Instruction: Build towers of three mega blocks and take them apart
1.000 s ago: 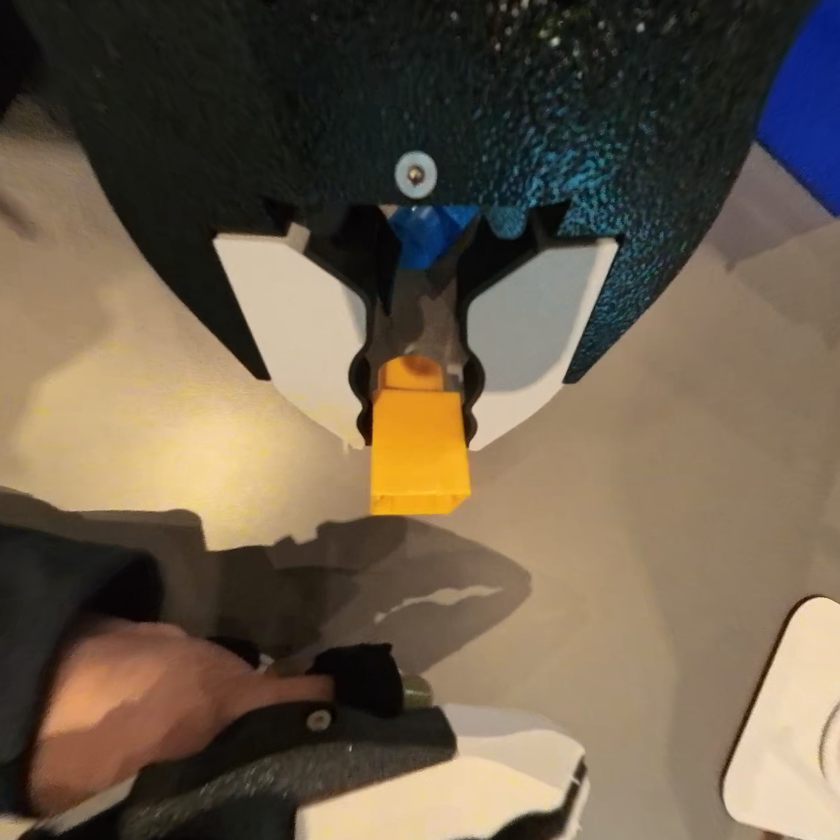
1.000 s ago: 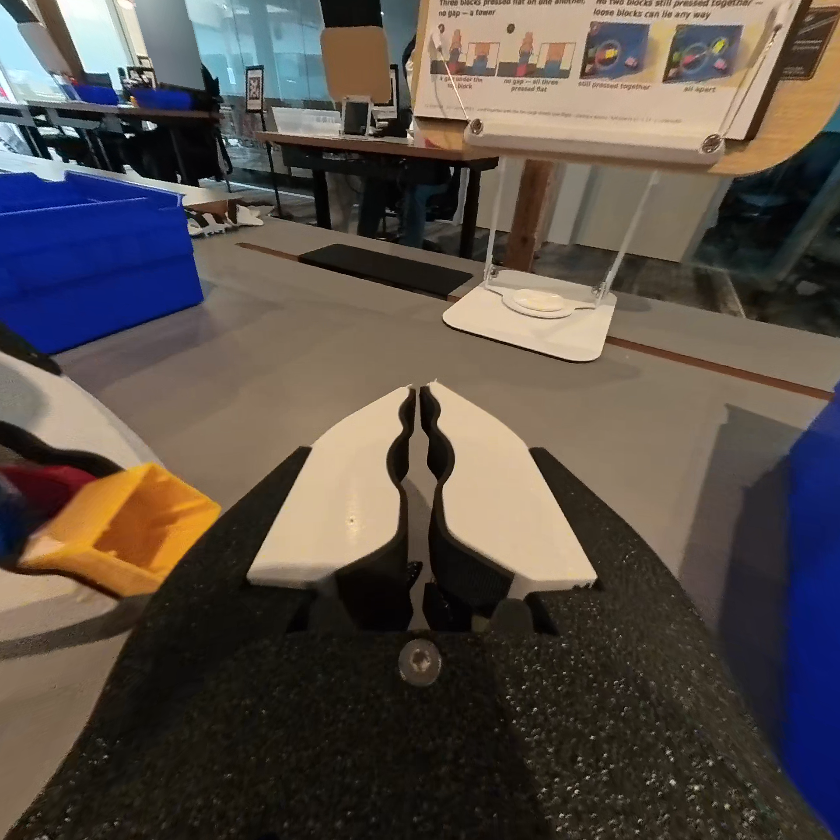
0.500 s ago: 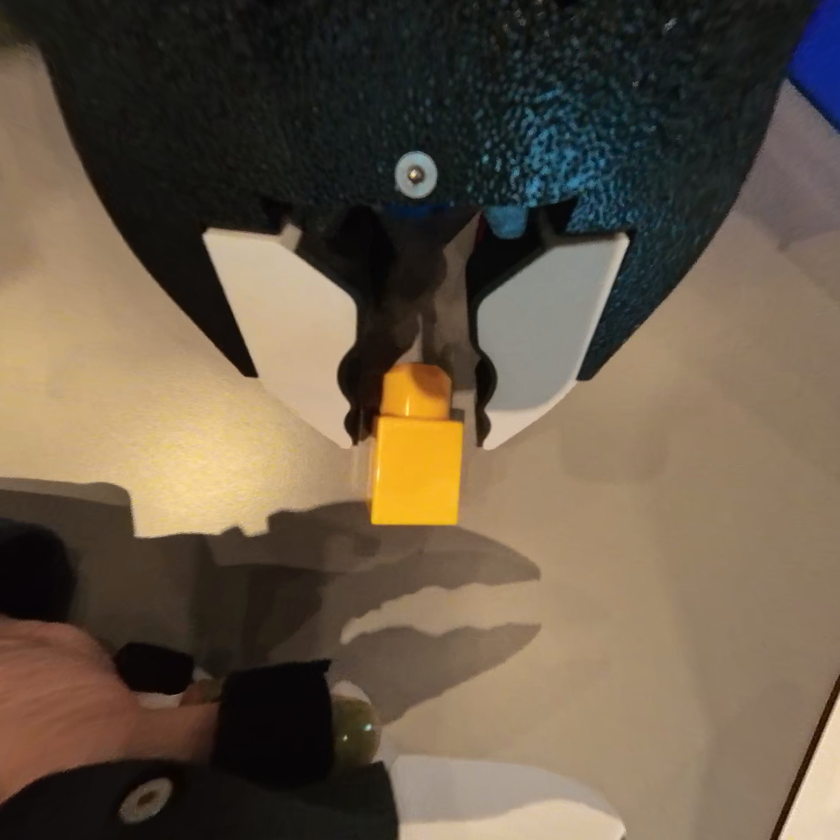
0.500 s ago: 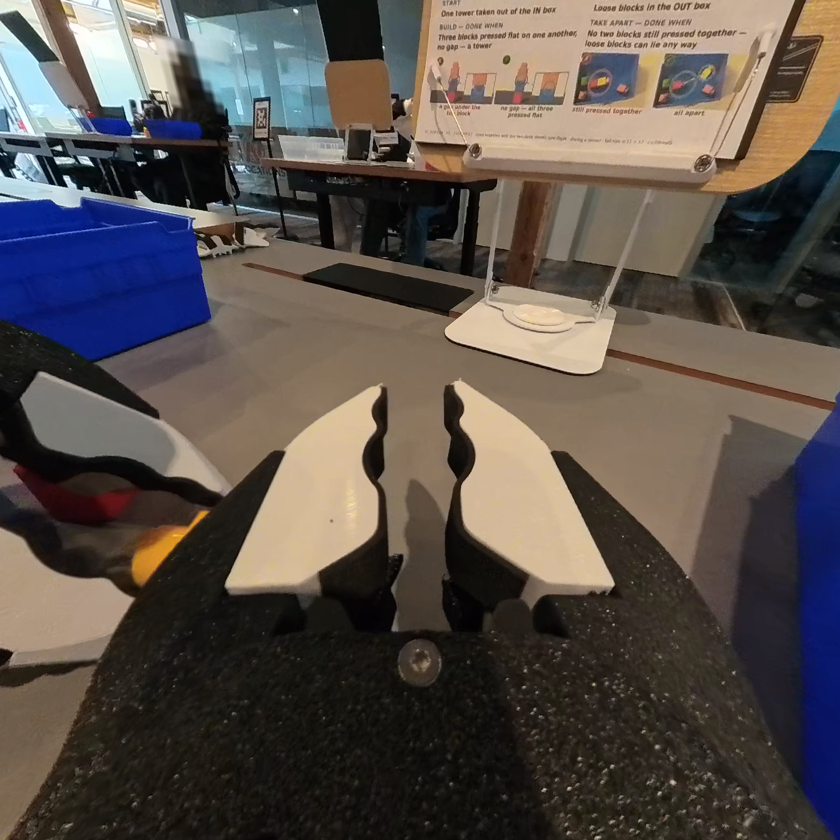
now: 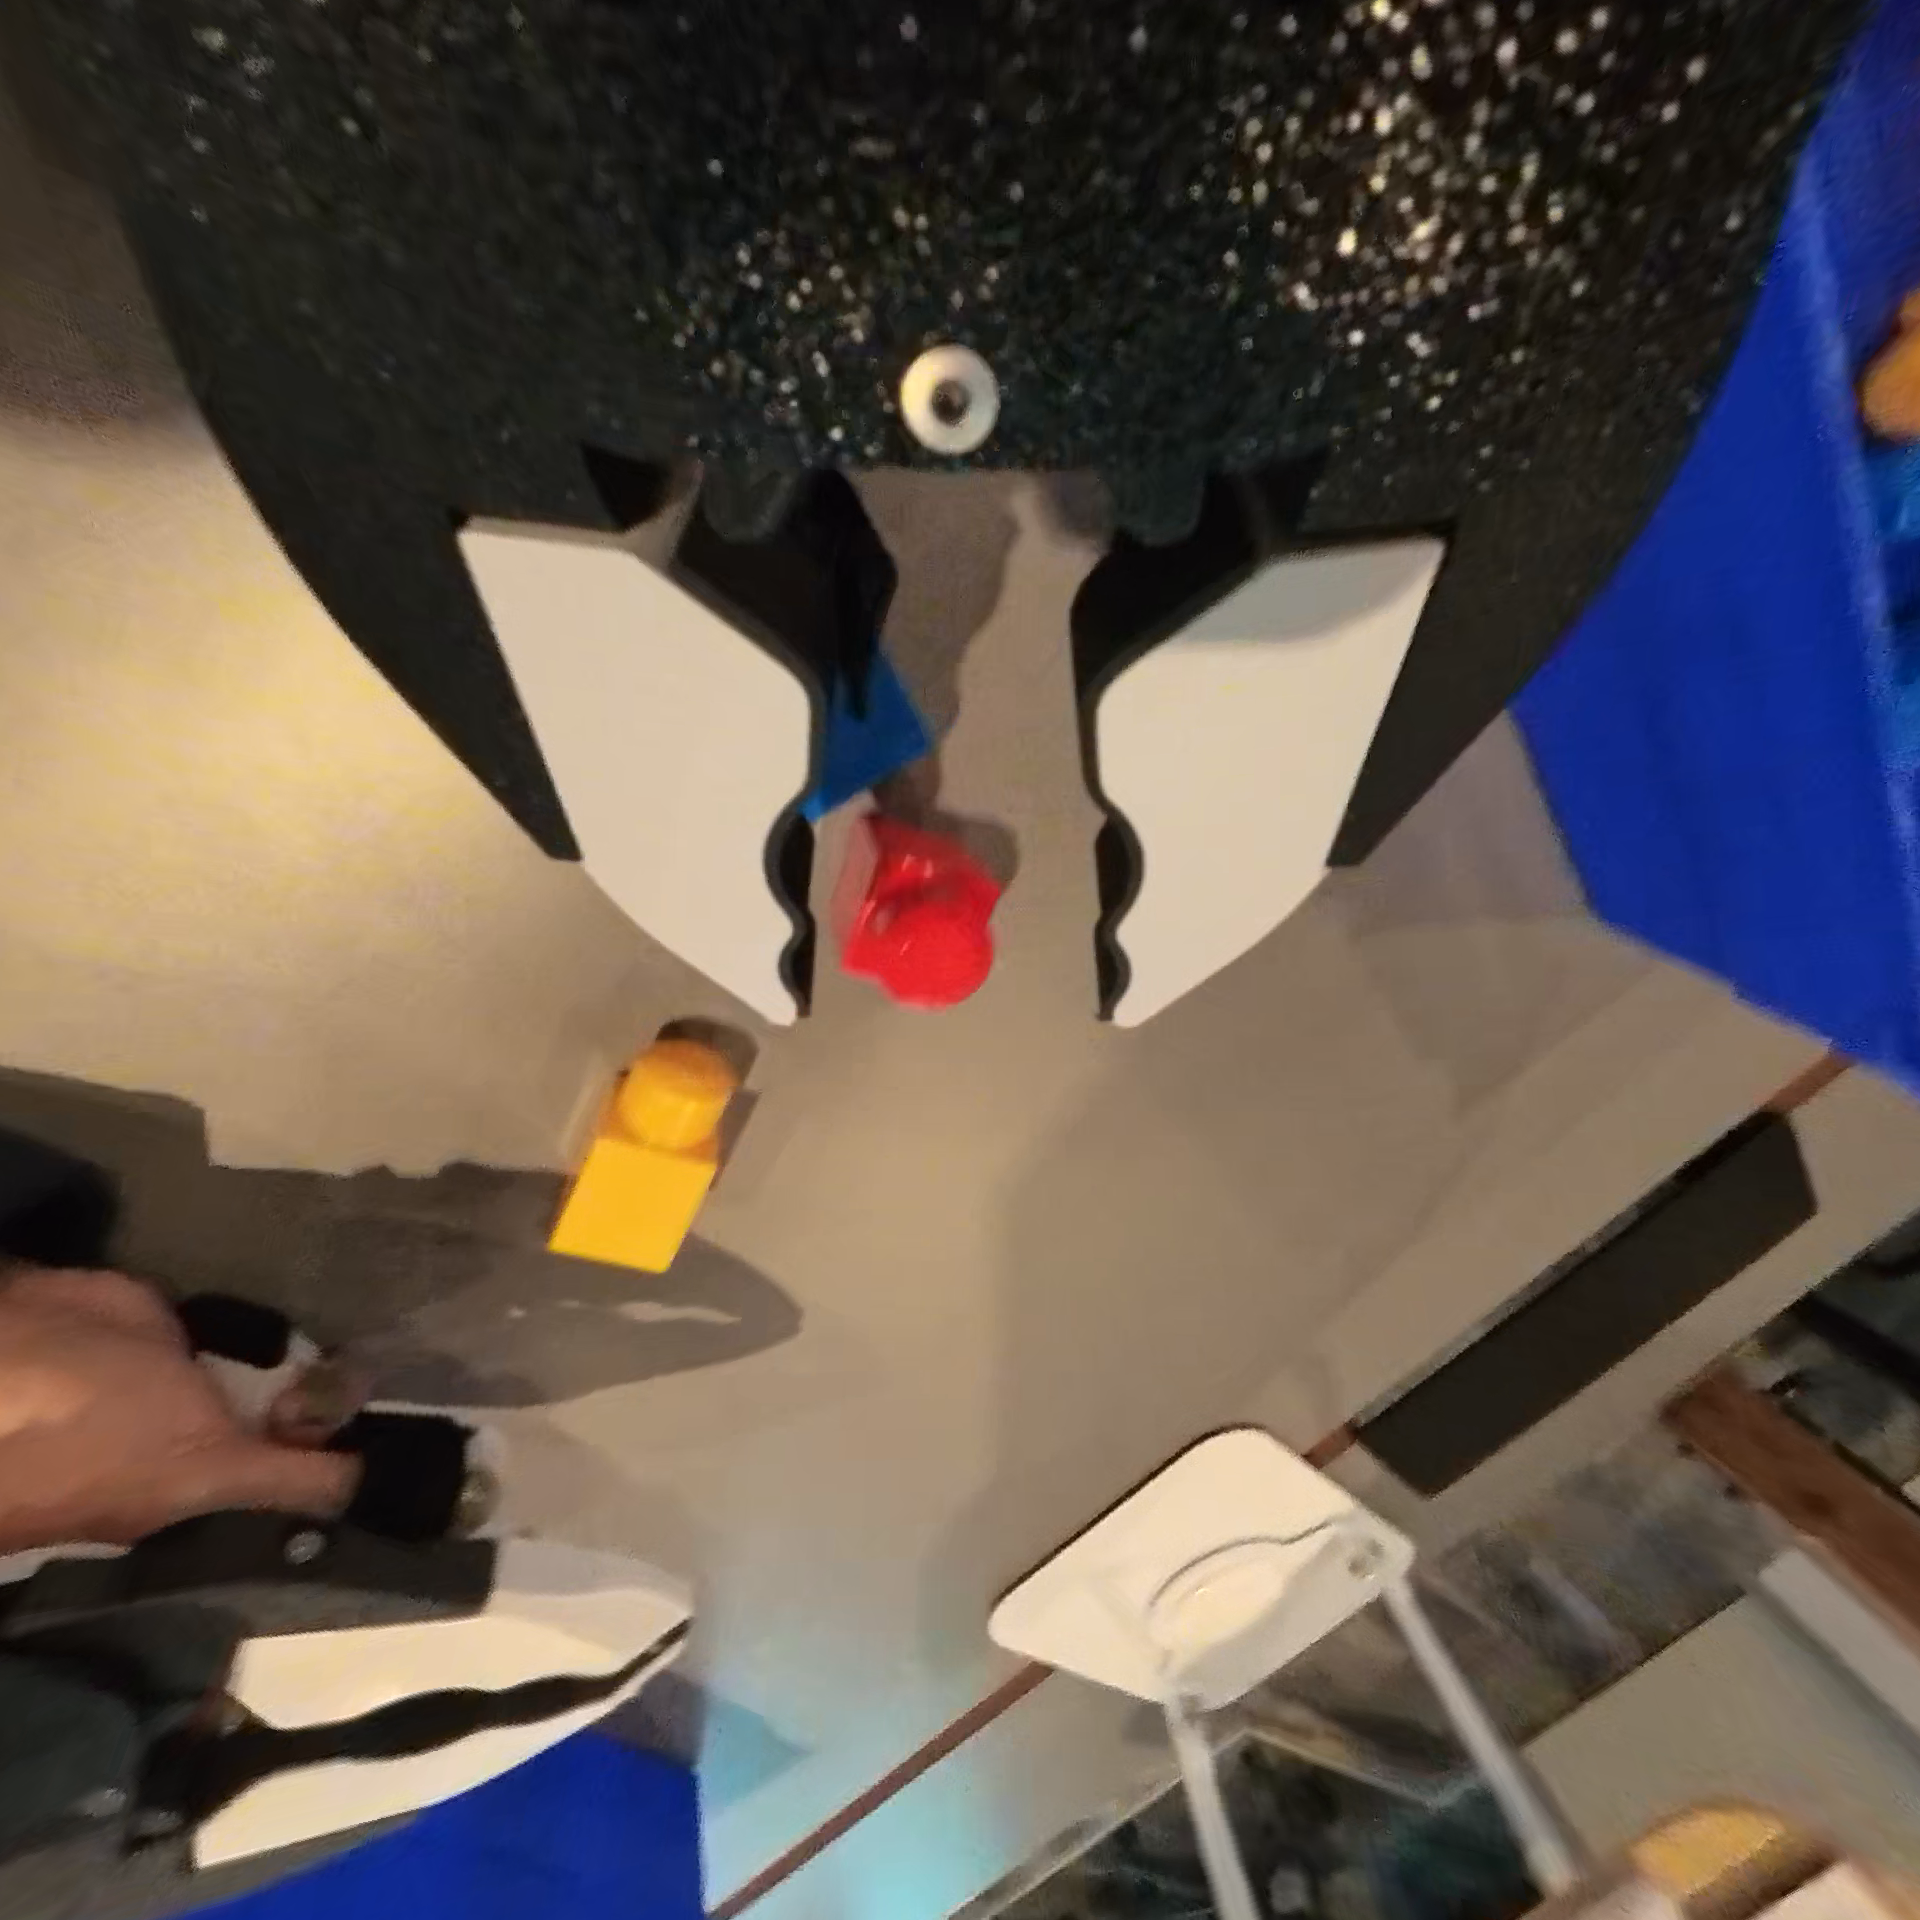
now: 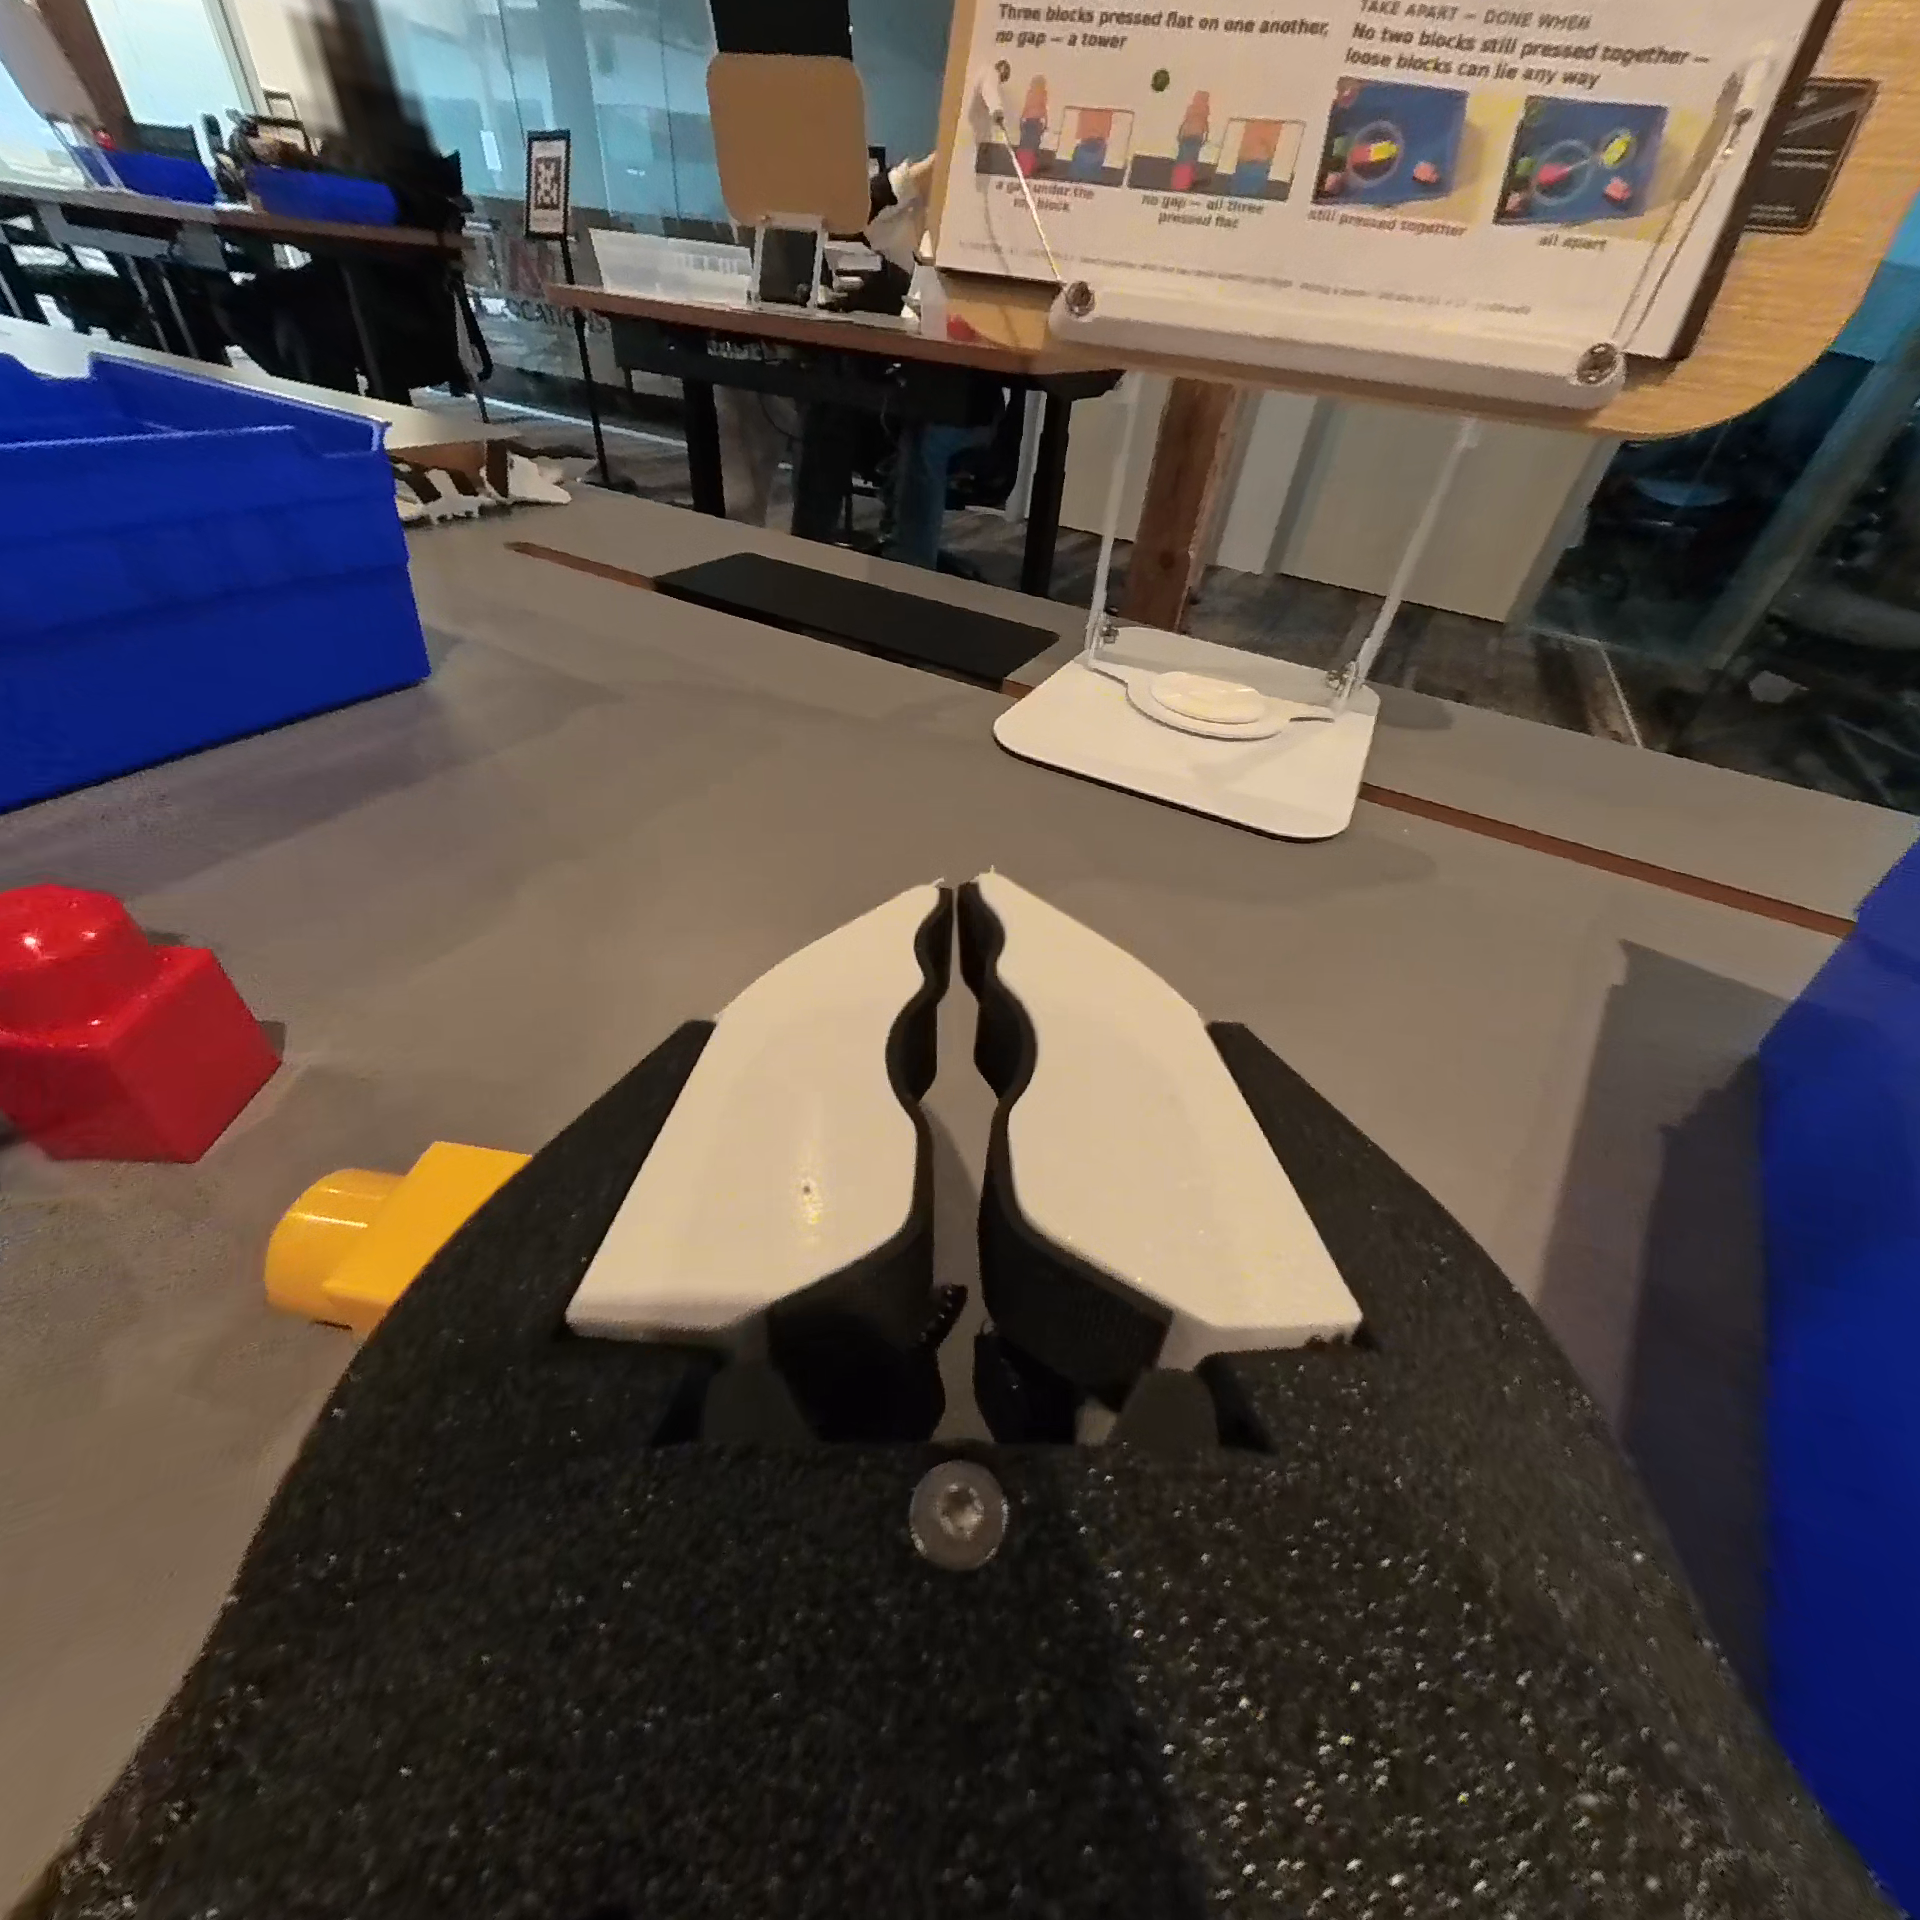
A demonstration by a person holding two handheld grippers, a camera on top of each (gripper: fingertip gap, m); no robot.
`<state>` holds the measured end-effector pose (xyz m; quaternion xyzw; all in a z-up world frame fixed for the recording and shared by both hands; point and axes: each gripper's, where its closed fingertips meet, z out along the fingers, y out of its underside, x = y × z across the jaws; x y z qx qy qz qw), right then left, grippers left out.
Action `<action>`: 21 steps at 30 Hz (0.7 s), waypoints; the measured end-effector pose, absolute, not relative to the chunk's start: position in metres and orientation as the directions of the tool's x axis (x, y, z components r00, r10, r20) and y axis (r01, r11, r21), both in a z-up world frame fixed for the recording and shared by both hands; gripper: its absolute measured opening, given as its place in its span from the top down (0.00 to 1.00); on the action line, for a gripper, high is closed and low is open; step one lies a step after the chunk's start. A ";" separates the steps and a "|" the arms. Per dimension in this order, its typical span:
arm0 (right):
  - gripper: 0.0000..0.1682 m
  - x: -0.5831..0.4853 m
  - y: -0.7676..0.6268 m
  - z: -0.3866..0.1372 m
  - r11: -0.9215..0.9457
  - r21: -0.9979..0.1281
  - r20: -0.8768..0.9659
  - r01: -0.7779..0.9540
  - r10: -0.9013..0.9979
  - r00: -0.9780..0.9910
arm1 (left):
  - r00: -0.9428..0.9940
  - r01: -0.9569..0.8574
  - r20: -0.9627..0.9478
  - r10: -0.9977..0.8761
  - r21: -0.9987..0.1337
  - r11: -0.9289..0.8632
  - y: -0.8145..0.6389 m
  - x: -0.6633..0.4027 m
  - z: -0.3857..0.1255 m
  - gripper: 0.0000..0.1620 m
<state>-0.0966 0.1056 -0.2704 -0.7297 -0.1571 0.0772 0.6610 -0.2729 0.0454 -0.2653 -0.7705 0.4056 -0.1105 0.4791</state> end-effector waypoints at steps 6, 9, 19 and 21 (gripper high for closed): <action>1.00 -0.102 0.105 -0.272 -0.083 -0.986 0.101 0.141 0.365 0.925 | 0.636 -0.553 -0.200 -0.745 -0.791 -0.260 0.033 -0.308 -0.285 0.71; 1.00 -0.104 0.104 -0.273 -0.082 -0.985 0.112 0.153 0.370 0.922 | 0.585 -0.603 -0.234 -0.777 -0.766 -0.223 0.031 -0.301 -0.294 0.72; 0.99 -0.106 0.104 -0.274 -0.078 -0.983 0.125 0.166 0.376 0.918 | 0.347 -0.700 -0.285 -0.894 -0.713 -0.044 0.022 -0.289 -0.302 0.61; 0.99 -0.107 0.104 -0.274 -0.079 -0.982 0.129 0.170 0.377 0.917 | 0.350 -0.662 -0.244 -0.904 -0.748 -0.054 0.030 -0.287 -0.295 0.64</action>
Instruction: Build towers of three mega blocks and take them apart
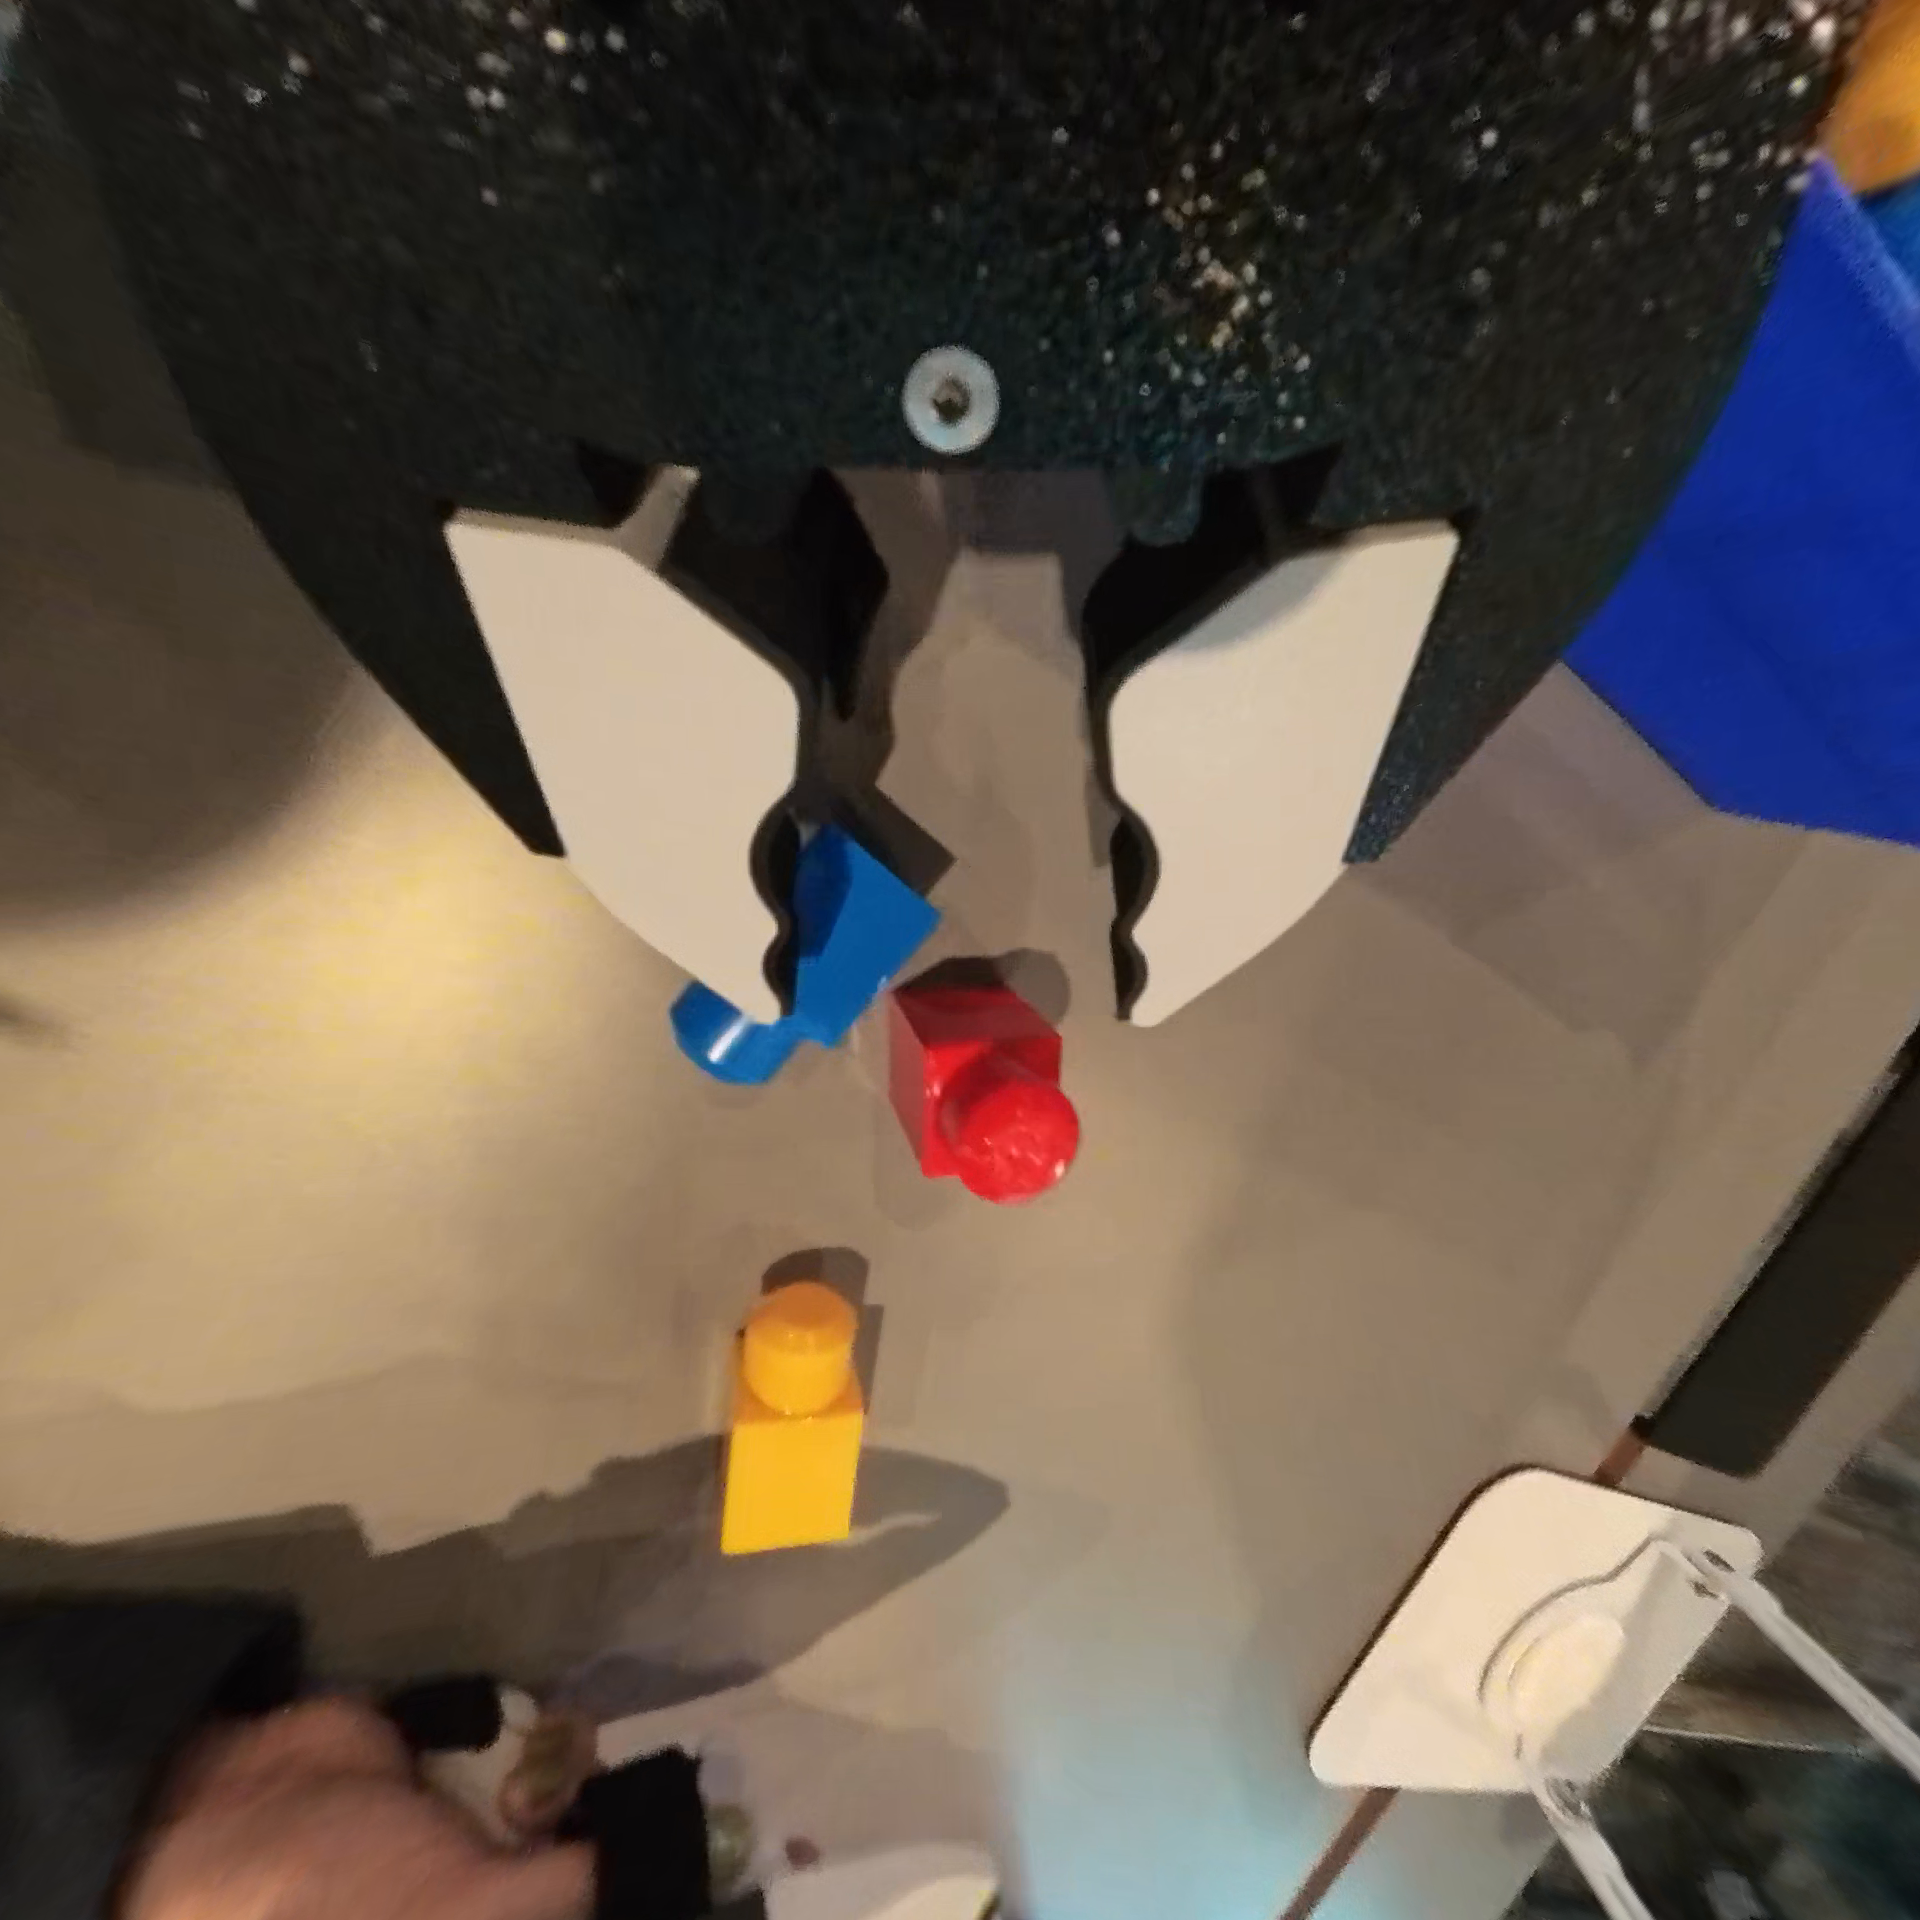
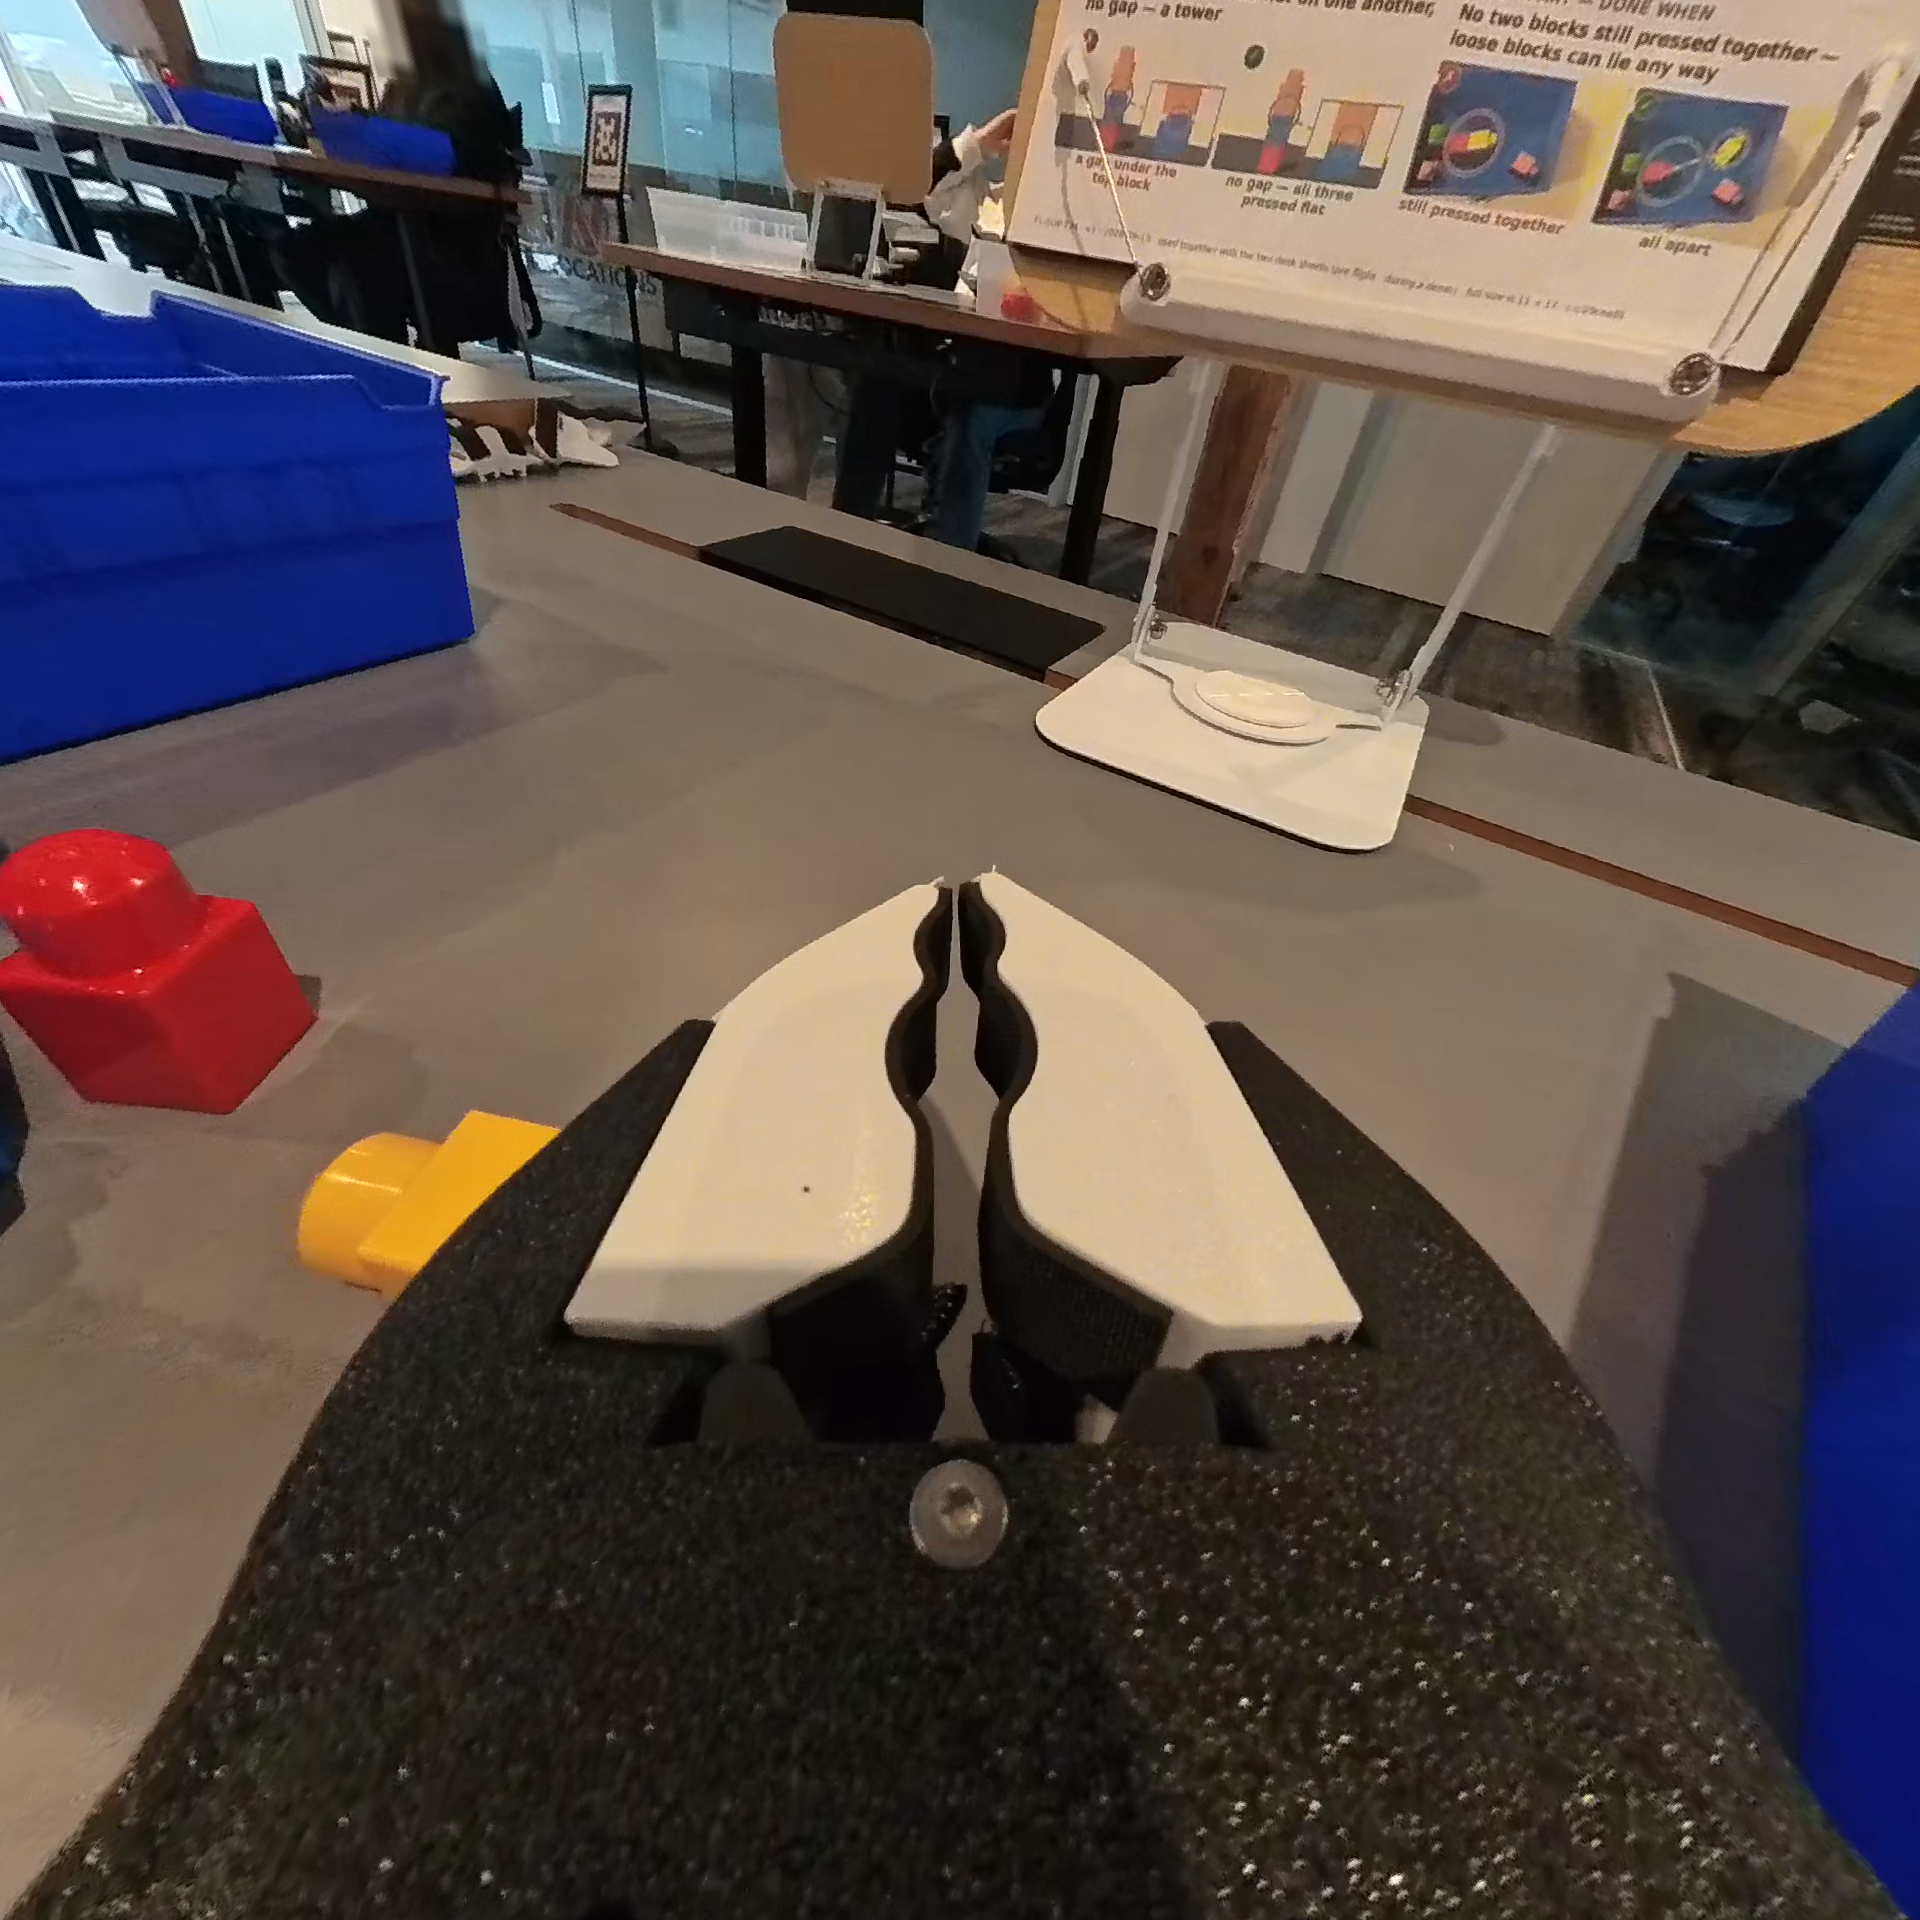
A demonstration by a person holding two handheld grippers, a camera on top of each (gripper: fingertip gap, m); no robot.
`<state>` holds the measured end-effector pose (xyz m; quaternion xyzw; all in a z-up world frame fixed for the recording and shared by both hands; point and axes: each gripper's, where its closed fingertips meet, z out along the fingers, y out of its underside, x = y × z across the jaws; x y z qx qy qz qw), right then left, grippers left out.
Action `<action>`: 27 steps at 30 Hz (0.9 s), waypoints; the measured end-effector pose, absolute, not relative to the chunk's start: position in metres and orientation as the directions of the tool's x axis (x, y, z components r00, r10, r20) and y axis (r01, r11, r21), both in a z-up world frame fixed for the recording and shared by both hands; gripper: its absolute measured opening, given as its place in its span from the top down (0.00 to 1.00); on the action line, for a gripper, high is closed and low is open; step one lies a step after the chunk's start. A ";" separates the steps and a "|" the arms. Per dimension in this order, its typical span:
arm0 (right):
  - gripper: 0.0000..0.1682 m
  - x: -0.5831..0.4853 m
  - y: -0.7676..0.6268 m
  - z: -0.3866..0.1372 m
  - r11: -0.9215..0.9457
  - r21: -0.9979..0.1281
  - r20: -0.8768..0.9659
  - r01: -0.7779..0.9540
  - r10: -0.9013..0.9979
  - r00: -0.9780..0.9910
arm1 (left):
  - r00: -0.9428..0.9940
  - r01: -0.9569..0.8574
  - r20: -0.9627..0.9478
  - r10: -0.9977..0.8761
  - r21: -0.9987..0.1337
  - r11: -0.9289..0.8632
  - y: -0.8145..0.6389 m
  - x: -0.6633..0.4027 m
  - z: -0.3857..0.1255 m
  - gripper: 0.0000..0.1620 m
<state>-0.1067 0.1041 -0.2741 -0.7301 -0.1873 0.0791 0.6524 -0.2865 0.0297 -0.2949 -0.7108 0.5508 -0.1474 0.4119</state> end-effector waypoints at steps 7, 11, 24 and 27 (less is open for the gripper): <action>0.99 -0.111 0.102 -0.273 -0.065 -0.982 0.136 0.175 0.399 0.907 | 0.342 -0.712 -0.162 -0.926 -0.687 -0.143 0.055 -0.274 -0.310 0.66; 0.97 -0.117 0.097 -0.264 -0.017 -0.989 0.125 0.148 0.450 0.884 | 0.330 -0.759 -0.165 -0.929 -0.632 -0.157 0.056 -0.271 -0.322 0.70; 0.93 -0.147 0.069 -0.241 0.156 -0.965 0.264 0.213 0.603 0.753 | 0.134 -0.796 -0.184 -0.974 -0.605 0.004 0.043 -0.250 -0.323 0.80; 0.93 -0.149 0.067 -0.242 0.152 -0.966 0.258 0.210 0.632 0.730 | 0.128 -0.785 -0.193 -0.973 -0.619 0.019 0.044 -0.245 -0.319 0.81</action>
